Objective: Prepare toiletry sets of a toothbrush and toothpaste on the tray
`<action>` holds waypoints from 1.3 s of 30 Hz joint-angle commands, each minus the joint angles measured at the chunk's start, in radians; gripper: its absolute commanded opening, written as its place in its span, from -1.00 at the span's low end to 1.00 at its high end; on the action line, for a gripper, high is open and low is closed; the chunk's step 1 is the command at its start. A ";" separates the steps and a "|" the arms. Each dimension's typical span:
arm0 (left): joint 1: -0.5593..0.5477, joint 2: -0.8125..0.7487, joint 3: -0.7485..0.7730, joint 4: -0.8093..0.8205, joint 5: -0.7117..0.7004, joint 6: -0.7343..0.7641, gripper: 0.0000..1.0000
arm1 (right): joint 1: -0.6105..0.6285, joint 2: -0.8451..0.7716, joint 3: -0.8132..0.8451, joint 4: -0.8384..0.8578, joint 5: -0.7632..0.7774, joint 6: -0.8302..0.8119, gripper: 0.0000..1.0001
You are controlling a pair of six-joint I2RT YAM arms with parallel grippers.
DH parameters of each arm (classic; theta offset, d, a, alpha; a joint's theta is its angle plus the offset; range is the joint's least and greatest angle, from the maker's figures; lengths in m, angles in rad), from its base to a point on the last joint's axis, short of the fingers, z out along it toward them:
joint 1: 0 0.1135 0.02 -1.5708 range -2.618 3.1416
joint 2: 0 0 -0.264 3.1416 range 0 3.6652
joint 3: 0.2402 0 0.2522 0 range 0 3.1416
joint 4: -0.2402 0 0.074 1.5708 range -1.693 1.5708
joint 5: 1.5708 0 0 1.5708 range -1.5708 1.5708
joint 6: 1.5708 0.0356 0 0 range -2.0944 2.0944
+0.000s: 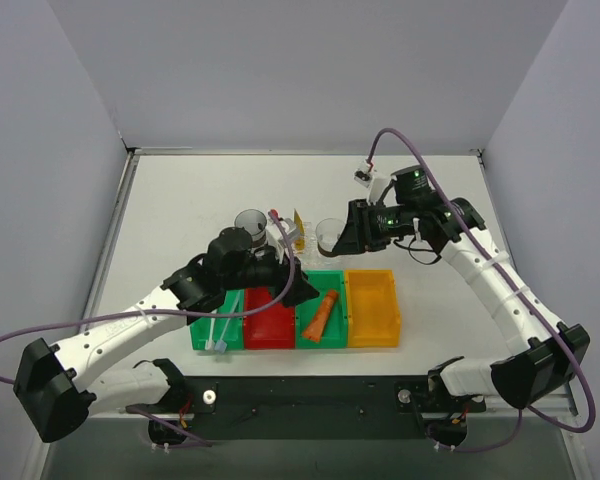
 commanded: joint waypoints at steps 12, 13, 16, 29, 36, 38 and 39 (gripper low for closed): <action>0.184 -0.054 -0.080 -0.106 -0.245 -0.114 0.36 | 0.262 -0.080 -0.235 0.063 0.453 -0.061 -0.20; 0.229 -0.055 -0.059 -0.120 -0.252 -0.108 0.36 | 0.267 -0.046 -0.236 0.079 0.461 -0.030 -0.20; 0.312 -0.063 -0.008 -0.176 -0.274 -0.087 0.36 | 0.304 0.023 -0.219 0.086 0.502 0.051 -0.20; 0.409 -0.058 0.122 -0.400 -0.291 -0.033 0.36 | 0.470 0.151 -0.264 0.194 0.792 0.508 -0.20; 0.288 -0.058 0.176 -0.496 -0.403 0.163 0.39 | 0.534 0.204 -0.276 0.128 0.918 0.668 -0.20; 0.268 -0.058 0.168 -0.488 -0.394 0.163 0.40 | 0.548 0.206 -0.288 0.116 0.946 0.706 -0.19; 0.261 -0.058 0.164 -0.483 -0.386 0.148 0.40 | 0.552 0.207 -0.293 0.110 0.950 0.717 -0.19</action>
